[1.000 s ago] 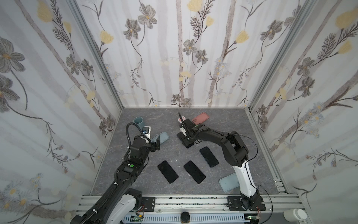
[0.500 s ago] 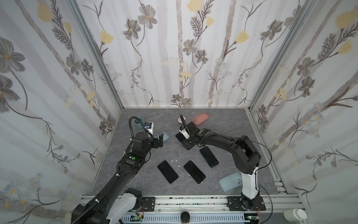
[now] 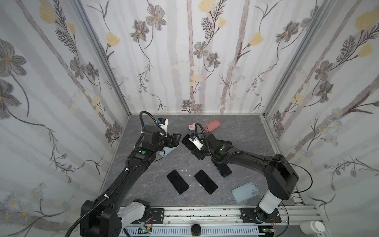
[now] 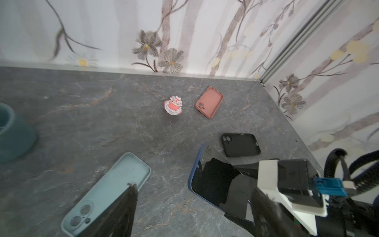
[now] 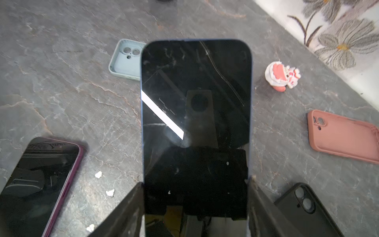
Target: Put the phone into the phone case
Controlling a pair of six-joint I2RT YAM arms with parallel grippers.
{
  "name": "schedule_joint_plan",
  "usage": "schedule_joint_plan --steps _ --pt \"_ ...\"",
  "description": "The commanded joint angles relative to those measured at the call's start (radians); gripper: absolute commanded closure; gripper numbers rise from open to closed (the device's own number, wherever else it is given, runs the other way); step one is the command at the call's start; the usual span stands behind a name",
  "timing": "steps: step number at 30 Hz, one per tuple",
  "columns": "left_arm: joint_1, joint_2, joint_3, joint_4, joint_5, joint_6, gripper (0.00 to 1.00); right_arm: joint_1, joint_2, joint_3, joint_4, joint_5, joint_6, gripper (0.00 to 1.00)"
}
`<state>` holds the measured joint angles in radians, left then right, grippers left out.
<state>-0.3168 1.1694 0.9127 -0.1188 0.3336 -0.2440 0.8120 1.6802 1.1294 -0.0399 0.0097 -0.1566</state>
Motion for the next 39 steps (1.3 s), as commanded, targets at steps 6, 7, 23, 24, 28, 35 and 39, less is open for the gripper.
schedule_joint_plan --steps 6,7,23,24,28,35,39 --pt "0.009 0.084 -0.001 0.021 0.236 -0.087 0.28 0.038 -0.075 -0.072 0.199 -0.073 -0.084 0.43" --pt "0.01 0.084 -0.001 0.027 0.245 -0.093 0.29 0.041 -0.077 -0.074 0.195 -0.073 -0.084 0.43" --pt "0.019 0.102 0.01 0.049 0.366 -0.157 0.89 0.045 -0.179 -0.125 0.234 -0.116 -0.095 0.42" --pt "0.019 0.099 0.011 0.051 0.365 -0.163 0.94 0.045 -0.183 -0.125 0.236 -0.113 -0.094 0.41" --pt "0.019 0.07 0.017 0.073 0.347 -0.188 1.0 0.045 -0.198 -0.113 0.257 -0.1 -0.047 0.31" --pt "0.02 -0.032 0.012 0.166 0.252 -0.256 1.0 0.044 -0.239 -0.041 0.259 -0.087 0.056 0.0" --pt "0.02 -0.071 -0.006 0.31 0.223 -0.318 1.0 0.038 -0.296 0.005 0.236 -0.053 0.127 0.0"
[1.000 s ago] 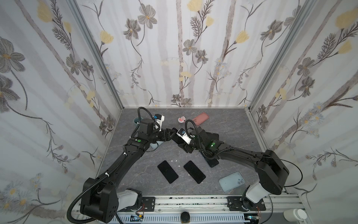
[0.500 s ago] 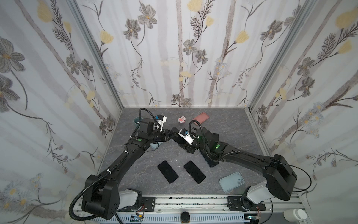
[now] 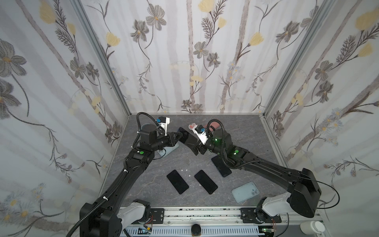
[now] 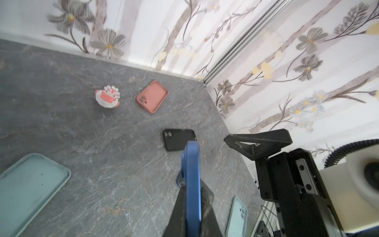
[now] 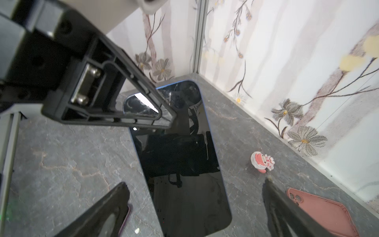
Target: Put the phone into the phone case
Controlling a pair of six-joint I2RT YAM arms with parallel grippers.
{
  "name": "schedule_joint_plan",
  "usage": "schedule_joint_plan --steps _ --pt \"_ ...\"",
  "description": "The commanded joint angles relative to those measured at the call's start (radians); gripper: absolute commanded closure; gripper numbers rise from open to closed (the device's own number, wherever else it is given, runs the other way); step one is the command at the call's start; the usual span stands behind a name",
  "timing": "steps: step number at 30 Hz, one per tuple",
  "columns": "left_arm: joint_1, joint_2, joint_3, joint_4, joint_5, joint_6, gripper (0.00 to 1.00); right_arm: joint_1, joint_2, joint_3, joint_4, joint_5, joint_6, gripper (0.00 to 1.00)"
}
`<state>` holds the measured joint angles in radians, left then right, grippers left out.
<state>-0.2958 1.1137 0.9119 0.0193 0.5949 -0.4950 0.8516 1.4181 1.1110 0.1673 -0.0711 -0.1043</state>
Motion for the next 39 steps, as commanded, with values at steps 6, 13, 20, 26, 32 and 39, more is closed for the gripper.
schedule_joint_plan --steps 6,13,20,26,32,39 --pt "0.0 -0.04 0.024 0.291 -0.046 -0.108 1.0 -0.025 -0.166 0.018 0.101 0.085 0.233 0.0" --pt "-0.004 -0.099 -0.004 0.496 -0.039 -0.171 1.0 -0.118 -0.308 -0.03 0.192 0.083 0.476 0.0" --pt "-0.006 -0.106 -0.068 0.809 -0.004 -0.351 1.0 -0.198 -0.357 -0.064 0.269 -0.087 0.582 0.14" --pt "-0.009 -0.106 -0.068 0.912 0.023 -0.401 1.0 -0.209 -0.347 -0.096 0.397 -0.251 0.597 0.22" --pt "-0.011 -0.106 -0.069 1.024 0.052 -0.425 1.0 -0.209 -0.324 -0.097 0.509 -0.348 0.63 0.14" --pt "-0.016 -0.091 -0.074 1.172 0.045 -0.494 1.0 -0.209 -0.285 -0.055 0.503 -0.405 0.638 0.26"
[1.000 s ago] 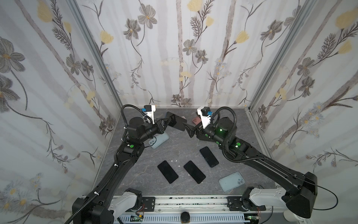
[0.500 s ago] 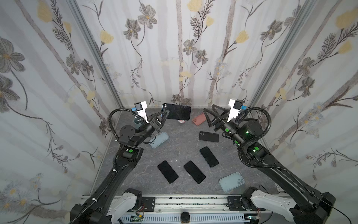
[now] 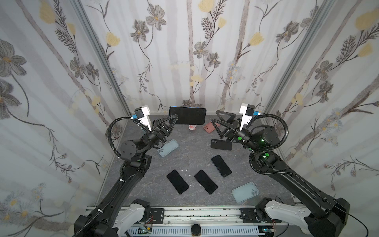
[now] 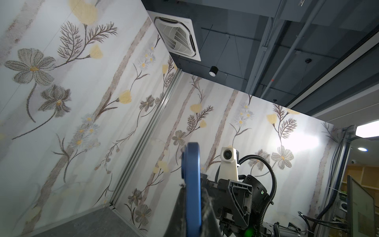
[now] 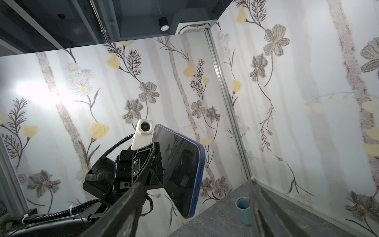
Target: Put the phone into the phone case
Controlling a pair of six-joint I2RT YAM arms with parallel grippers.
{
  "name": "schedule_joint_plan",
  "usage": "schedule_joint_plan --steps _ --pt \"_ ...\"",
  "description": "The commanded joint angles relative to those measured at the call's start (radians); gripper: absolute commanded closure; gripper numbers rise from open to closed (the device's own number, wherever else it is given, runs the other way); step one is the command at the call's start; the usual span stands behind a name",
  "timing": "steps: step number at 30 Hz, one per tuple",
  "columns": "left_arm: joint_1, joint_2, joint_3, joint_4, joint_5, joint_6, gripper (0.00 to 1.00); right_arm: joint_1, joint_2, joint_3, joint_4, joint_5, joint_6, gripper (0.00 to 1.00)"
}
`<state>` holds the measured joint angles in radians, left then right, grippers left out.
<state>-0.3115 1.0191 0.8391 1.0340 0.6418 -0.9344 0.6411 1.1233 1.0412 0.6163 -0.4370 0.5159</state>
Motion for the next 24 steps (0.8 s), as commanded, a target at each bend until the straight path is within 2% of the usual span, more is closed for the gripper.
schedule_joint_plan --steps 1,5,12,15,20,24 --pt "0.0 0.004 -0.001 0.169 -0.004 -0.06 1.0 0.001 0.011 0.015 0.057 -0.034 0.02 0.28" --pt "-0.002 0.004 -0.002 0.189 -0.007 -0.074 1.0 0.001 0.031 0.029 0.072 -0.059 0.027 0.41" --pt "-0.009 0.015 -0.006 0.199 0.015 -0.085 1.0 0.017 0.103 0.106 0.117 -0.231 0.073 0.42" --pt "-0.013 0.018 -0.011 0.206 0.017 -0.09 1.0 0.032 0.125 0.131 0.117 -0.272 0.073 0.46" --pt "-0.019 0.022 -0.014 0.22 0.026 -0.093 1.0 0.061 0.148 0.155 0.112 -0.316 0.075 0.63" --pt "-0.019 0.021 -0.014 0.216 0.038 -0.089 1.0 0.08 0.157 0.169 0.113 -0.33 0.076 0.82"
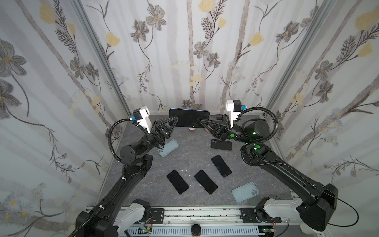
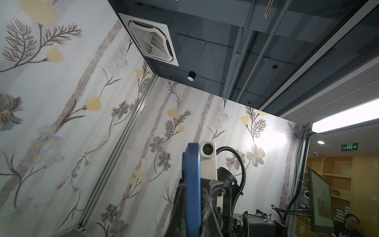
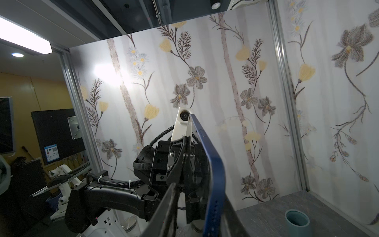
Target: Put the phone into the phone case
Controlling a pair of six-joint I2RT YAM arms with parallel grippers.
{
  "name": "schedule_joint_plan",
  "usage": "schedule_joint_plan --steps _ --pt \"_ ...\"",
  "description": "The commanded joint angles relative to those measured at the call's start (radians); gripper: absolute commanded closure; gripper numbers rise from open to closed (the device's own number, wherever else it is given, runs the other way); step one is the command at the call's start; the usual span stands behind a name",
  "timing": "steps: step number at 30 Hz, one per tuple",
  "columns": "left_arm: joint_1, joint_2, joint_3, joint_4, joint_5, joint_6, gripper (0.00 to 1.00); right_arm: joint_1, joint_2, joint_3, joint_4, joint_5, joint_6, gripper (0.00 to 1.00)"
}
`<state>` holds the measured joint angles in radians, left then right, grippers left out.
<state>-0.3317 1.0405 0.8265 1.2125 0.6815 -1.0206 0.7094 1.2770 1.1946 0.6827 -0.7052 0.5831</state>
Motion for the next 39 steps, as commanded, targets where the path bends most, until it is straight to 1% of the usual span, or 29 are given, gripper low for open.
schedule_joint_plan --steps 1,3,6,7,8,9,10,12,13,14,15,16,17,18,19,20,21,23,24,25,28,31,33,36,39 --pt "0.001 -0.002 -0.005 0.036 -0.002 -0.003 1.0 0.015 0.003 0.018 0.046 -0.06 0.009 0.87" --pt "0.002 -0.007 -0.009 0.035 -0.003 -0.002 1.0 0.018 -0.002 0.019 0.044 -0.049 0.008 1.0" --pt "0.0 -0.022 -0.013 0.009 -0.018 0.022 1.0 0.019 -0.017 0.013 0.027 -0.002 0.002 1.0" --pt "0.002 -0.031 -0.016 -0.011 -0.032 0.037 0.96 0.019 -0.021 0.011 0.016 0.016 -0.002 1.0" --pt "0.002 -0.044 -0.019 -0.044 -0.057 0.06 0.67 0.018 -0.026 0.012 -0.001 0.041 -0.008 1.0" --pt "0.002 -0.06 -0.022 -0.088 -0.09 0.086 0.46 0.018 -0.034 0.013 -0.019 0.063 -0.016 1.0" --pt "0.001 -0.074 -0.023 -0.128 -0.121 0.111 0.39 0.018 -0.04 0.013 -0.034 0.081 -0.025 1.0" --pt "0.003 -0.111 -0.026 -0.25 -0.218 0.185 0.22 0.018 -0.057 0.016 -0.088 0.141 -0.058 1.0" --pt "0.003 -0.133 -0.03 -0.316 -0.283 0.222 0.18 0.018 -0.066 0.016 -0.119 0.183 -0.075 1.0" --pt "0.003 -0.161 -0.039 -0.388 -0.372 0.268 0.15 0.018 -0.077 0.019 -0.174 0.252 -0.108 1.0" --pt "0.003 -0.192 -0.061 -0.475 -0.486 0.302 0.14 0.018 -0.084 0.028 -0.247 0.356 -0.142 1.0" --pt "0.004 -0.218 -0.082 -0.539 -0.607 0.312 0.12 0.019 -0.087 0.046 -0.343 0.491 -0.169 1.0" --pt "0.006 -0.247 -0.11 -0.615 -0.731 0.306 0.1 0.02 -0.085 0.065 -0.455 0.665 -0.176 1.0" --pt "0.01 -0.269 -0.139 -0.685 -0.846 0.301 0.11 0.016 -0.082 0.074 -0.544 0.815 -0.179 1.0" --pt "0.015 -0.282 -0.157 -0.743 -0.915 0.297 0.12 0.014 -0.082 0.075 -0.598 0.908 -0.18 1.0" --pt "0.024 -0.287 -0.169 -0.808 -0.961 0.295 0.13 0.008 -0.086 0.062 -0.631 0.961 -0.187 1.0" --pt "0.036 -0.281 -0.172 -0.874 -0.977 0.295 0.13 0.002 -0.094 0.04 -0.632 0.968 -0.196 1.0" --pt "0.058 -0.254 -0.17 -0.972 -0.968 0.302 0.13 -0.005 -0.11 0.003 -0.619 0.954 -0.188 1.0" --pt "0.068 -0.228 -0.173 -0.999 -0.937 0.312 0.13 -0.007 -0.113 -0.011 -0.614 0.94 -0.186 1.0" --pt "0.082 -0.198 -0.171 -1.016 -0.896 0.32 0.12 -0.007 -0.113 -0.019 -0.615 0.928 -0.186 1.0" --pt "0.11 -0.052 -0.149 -1.065 -0.724 0.333 0.12 -0.008 -0.105 -0.027 -0.622 0.914 -0.187 1.0" --pt "0.112 0.1 -0.125 -1.072 -0.593 0.332 0.13 -0.008 -0.102 -0.034 -0.605 0.896 -0.186 1.0" --pt "0.112 0.197 -0.123 -1.043 -0.523 0.327 0.13 -0.008 -0.103 -0.035 -0.598 0.886 -0.187 1.0" --pt "0.112 0.344 -0.091 -1.038 -0.453 0.332 0.14 -0.008 -0.11 -0.036 -0.6 0.883 -0.189 1.0" --pt "0.107 0.482 -0.022 -1.083 -0.39 0.366 0.15 -0.008 -0.124 -0.041 -0.619 0.88 -0.194 1.0"
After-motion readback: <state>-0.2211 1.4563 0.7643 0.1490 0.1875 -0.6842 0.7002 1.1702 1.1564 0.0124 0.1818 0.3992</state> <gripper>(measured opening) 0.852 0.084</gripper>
